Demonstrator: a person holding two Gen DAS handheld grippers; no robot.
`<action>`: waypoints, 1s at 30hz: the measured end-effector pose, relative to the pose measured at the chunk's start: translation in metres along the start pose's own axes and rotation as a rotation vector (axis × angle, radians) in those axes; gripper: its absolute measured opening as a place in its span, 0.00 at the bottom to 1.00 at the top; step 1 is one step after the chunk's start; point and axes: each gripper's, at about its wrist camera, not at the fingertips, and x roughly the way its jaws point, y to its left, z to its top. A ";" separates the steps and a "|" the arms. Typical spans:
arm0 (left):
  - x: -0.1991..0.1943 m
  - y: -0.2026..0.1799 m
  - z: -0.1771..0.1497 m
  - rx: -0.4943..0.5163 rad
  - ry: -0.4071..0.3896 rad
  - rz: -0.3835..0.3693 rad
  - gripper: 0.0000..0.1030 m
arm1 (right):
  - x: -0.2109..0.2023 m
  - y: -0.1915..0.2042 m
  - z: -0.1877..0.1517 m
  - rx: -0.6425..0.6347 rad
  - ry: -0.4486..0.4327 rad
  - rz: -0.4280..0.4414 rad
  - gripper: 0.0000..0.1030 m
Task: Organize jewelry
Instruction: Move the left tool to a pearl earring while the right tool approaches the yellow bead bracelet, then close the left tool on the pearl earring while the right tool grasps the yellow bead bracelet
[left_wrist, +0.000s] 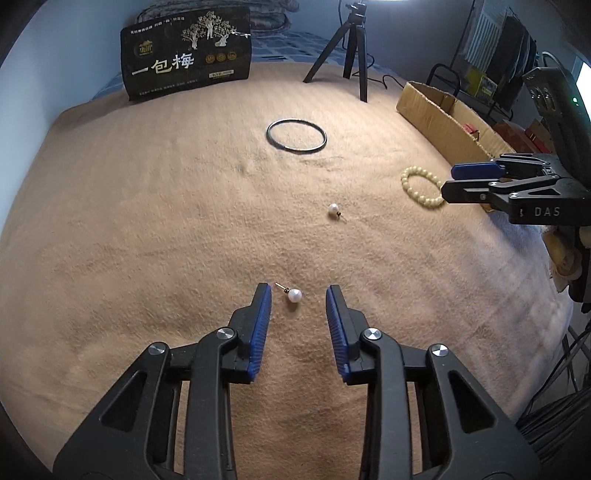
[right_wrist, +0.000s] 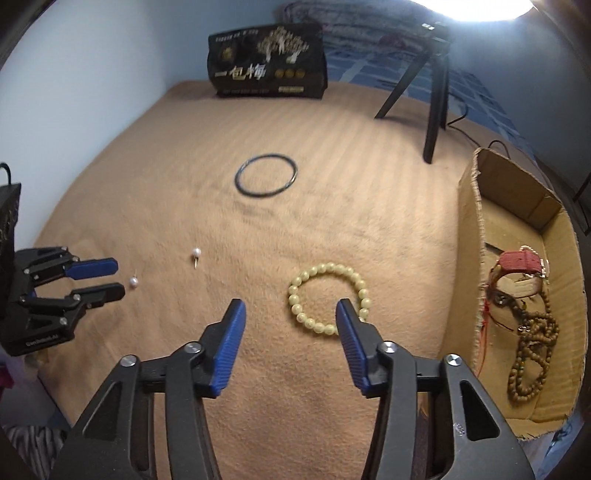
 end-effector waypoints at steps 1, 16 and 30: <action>0.001 0.000 -0.001 0.000 0.002 0.002 0.30 | 0.003 0.000 0.000 -0.003 0.007 -0.002 0.41; 0.023 0.006 0.001 -0.010 0.027 0.002 0.14 | 0.024 -0.002 0.005 -0.011 0.060 -0.013 0.31; 0.022 0.009 0.000 -0.027 0.022 -0.004 0.09 | 0.045 0.000 0.007 -0.019 0.121 -0.034 0.09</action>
